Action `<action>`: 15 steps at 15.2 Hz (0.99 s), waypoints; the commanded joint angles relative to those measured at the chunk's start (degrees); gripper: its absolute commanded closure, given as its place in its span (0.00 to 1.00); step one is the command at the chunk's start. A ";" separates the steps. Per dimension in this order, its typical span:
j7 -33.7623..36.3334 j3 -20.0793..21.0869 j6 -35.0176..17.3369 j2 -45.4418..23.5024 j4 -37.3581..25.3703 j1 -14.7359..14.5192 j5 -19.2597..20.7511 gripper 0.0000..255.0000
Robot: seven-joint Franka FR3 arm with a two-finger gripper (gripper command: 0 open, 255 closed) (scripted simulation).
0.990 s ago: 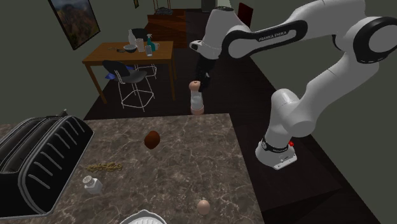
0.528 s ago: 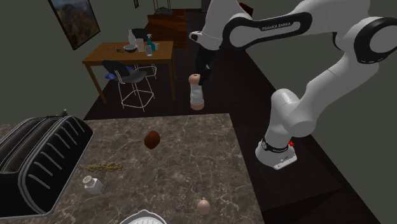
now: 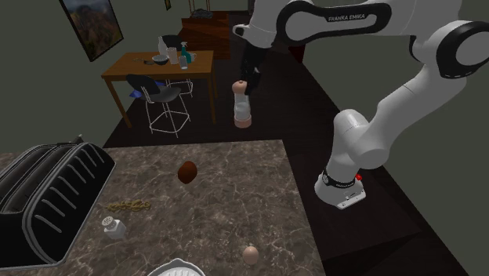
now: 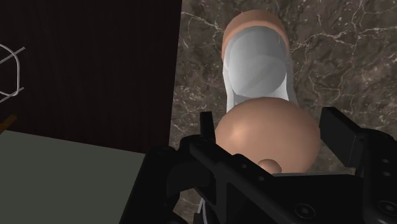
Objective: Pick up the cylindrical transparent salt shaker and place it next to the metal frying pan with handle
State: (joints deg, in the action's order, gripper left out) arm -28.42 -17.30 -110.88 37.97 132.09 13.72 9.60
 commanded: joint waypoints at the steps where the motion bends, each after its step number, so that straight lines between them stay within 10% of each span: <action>1: -0.10 0.10 1.42 -0.34 -1.75 -0.13 -0.19 1.00; 15: 5.53 5.29 6.09 -6.31 -11.80 -2.79 -2.83 1.00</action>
State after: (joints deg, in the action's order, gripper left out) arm -24.32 -13.12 -104.58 32.58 120.90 11.40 7.17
